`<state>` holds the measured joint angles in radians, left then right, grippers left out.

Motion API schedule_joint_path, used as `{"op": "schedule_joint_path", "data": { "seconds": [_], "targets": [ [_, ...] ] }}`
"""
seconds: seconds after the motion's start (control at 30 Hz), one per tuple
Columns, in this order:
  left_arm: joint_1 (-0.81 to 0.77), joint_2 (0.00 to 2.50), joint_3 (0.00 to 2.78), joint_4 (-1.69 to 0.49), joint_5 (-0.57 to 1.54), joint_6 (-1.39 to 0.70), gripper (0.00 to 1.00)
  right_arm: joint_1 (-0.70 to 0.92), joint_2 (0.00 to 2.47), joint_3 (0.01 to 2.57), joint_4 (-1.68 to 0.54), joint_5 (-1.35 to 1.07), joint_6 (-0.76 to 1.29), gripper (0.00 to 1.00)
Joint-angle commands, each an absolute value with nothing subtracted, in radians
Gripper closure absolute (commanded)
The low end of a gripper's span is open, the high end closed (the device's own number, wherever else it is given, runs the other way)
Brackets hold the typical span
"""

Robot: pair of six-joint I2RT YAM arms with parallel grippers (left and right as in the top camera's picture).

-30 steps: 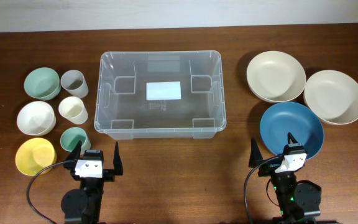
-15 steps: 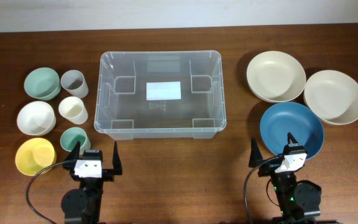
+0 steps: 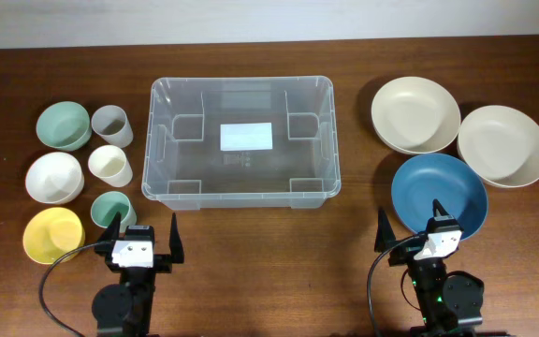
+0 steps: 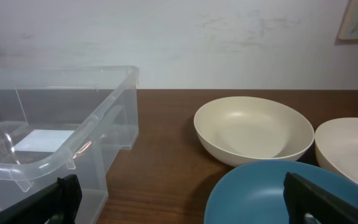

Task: Pack container

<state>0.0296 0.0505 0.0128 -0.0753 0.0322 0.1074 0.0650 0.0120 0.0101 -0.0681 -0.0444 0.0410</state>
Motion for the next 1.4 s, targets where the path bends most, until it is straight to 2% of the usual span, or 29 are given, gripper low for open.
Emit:
{"op": "schedule_joint_path", "data": {
  "seconds": [0.0,1.2,1.37],
  "targets": [
    [0.036,0.051,0.009,-0.08,0.018,0.098,0.0,0.059,0.004,0.006,-0.073,-0.056,0.034,0.01],
    [0.036,0.051,0.009,-0.081,0.019,0.098,0.0,0.059,0.004,0.006,-0.075,-0.048,0.035,0.01],
    [0.036,0.051,0.009,-0.08,0.019,0.098,0.0,0.059,0.006,0.006,-0.072,-0.081,0.133,0.01]
  ]
}}
